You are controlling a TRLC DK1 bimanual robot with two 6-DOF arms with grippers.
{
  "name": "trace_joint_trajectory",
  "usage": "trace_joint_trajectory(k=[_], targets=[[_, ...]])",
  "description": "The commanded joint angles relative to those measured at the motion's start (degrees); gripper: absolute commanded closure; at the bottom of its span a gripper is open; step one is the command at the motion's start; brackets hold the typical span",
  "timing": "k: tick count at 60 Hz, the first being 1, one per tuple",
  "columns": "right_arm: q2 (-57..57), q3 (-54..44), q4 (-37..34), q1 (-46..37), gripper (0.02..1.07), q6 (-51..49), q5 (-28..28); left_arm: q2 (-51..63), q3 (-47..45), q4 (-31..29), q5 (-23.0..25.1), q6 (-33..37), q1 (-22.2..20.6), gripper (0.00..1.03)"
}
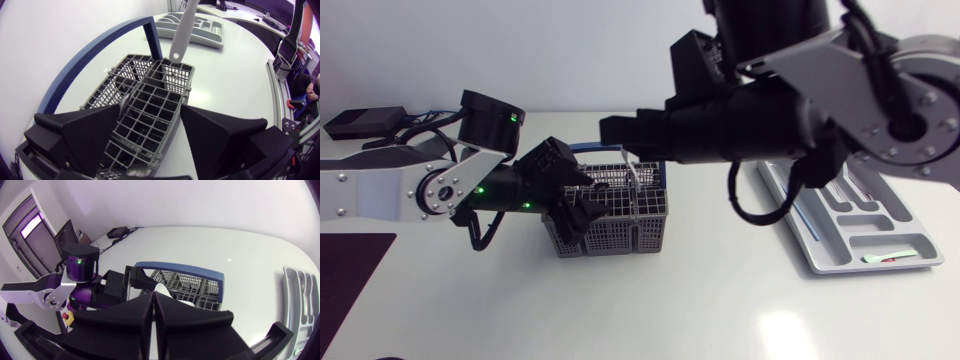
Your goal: Unload the cutlery basket into the drawer organizer.
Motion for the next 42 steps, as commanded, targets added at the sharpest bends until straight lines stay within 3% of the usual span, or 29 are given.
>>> trace_joint_trajectory(k=[1,12,21,32,42], targets=[[-3.61,3.29,-3.76,-2.05,1.01,-0.56,-1.11,-1.84,1.95,-2.22,-0.47,0.35,-0.60,0.05],[-8.89,5.57,-15.80,-7.24,1.01,-3.63,-2.87,-3.51,3.79,-7.58,-1.78,0.43,-1.57,0.05],[-14.43,4.17,-25.91,-17.96,1.01,-10.58,-5.42,-5.18,4.32,-10.92,-2.66,0.17,-1.92,0.05],[-17.50,-4.62,-30.04,-37.21,1.01,-23.76,-11.48,-5.88,3.53,-11.80,-3.19,0.08,-2.36,0.05],[-18.12,-10.16,-29.16,-54.17,1.01,-37.47,-16.05,-5.97,3.62,-12.32,-4.77,0.08,-4.20,0.05]])
